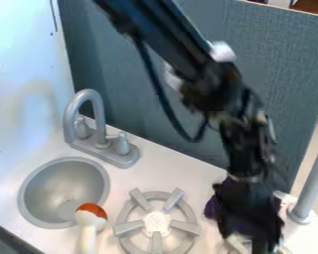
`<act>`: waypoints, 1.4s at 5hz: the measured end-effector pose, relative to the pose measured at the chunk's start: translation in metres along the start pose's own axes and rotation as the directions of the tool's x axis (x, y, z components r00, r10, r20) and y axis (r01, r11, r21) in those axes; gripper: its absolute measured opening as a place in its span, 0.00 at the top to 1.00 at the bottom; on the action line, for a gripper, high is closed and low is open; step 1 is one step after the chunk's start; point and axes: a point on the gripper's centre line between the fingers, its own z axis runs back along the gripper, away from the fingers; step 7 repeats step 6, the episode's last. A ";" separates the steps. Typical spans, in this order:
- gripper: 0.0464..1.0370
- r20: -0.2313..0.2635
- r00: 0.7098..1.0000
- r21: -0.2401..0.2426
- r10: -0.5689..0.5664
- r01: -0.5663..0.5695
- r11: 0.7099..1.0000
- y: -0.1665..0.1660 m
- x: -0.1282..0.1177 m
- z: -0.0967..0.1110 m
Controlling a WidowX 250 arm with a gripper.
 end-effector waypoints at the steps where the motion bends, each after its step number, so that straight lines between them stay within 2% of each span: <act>1: 0.03 0.060 0.998 -0.002 0.034 -0.034 0.999 0.015 -0.020 0.035; 2: 0.04 0.055 0.986 0.080 0.161 -0.165 0.983 0.054 -0.043 0.043; 3: 0.04 0.060 0.956 0.229 0.287 -0.294 0.928 0.097 -0.065 0.043; 4: 0.04 0.048 0.893 0.315 0.448 -0.439 0.841 0.135 -0.103 0.042; 5: 0.04 0.006 0.872 0.356 0.489 -0.459 0.814 0.169 -0.142 0.045; 6: 0.04 0.007 0.848 0.389 0.530 -0.491 0.780 0.197 -0.176 0.057; 7: 0.04 0.007 0.848 0.389 0.530 -0.491 0.780 0.197 -0.176 0.057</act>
